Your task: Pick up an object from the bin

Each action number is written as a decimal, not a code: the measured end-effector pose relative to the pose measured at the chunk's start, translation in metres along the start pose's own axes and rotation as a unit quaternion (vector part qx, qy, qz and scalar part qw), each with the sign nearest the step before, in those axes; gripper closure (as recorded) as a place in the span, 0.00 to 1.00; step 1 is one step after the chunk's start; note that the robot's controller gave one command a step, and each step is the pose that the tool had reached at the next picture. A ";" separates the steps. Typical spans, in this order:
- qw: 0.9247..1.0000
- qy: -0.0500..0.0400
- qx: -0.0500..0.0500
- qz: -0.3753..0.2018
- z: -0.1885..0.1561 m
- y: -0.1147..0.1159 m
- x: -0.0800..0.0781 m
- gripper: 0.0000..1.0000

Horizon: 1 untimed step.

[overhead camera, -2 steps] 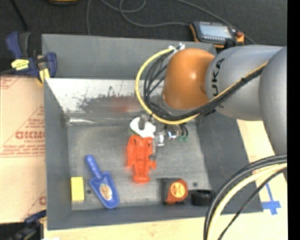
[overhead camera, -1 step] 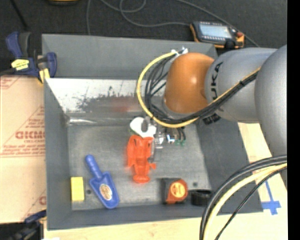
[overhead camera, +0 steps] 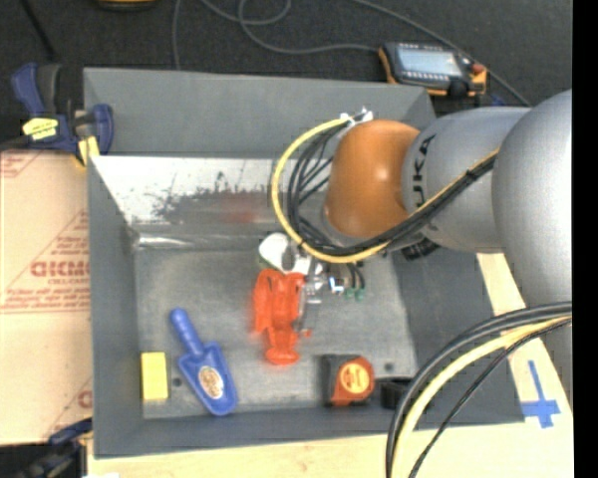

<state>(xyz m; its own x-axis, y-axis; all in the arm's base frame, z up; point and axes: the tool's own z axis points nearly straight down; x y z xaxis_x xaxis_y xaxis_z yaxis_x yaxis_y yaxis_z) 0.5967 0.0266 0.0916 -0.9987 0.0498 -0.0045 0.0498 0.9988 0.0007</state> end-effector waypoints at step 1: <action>0.999 -0.008 -0.002 0.042 0.014 0.010 0.001 1.00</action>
Offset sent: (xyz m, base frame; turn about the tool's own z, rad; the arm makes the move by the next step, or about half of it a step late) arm 0.0000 0.0000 0.0000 0.0000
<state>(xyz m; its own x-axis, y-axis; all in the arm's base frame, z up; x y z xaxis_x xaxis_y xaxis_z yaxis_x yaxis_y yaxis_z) 0.5966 0.0368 0.0781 -0.9909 0.1329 -0.0200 0.1329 0.9911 0.0053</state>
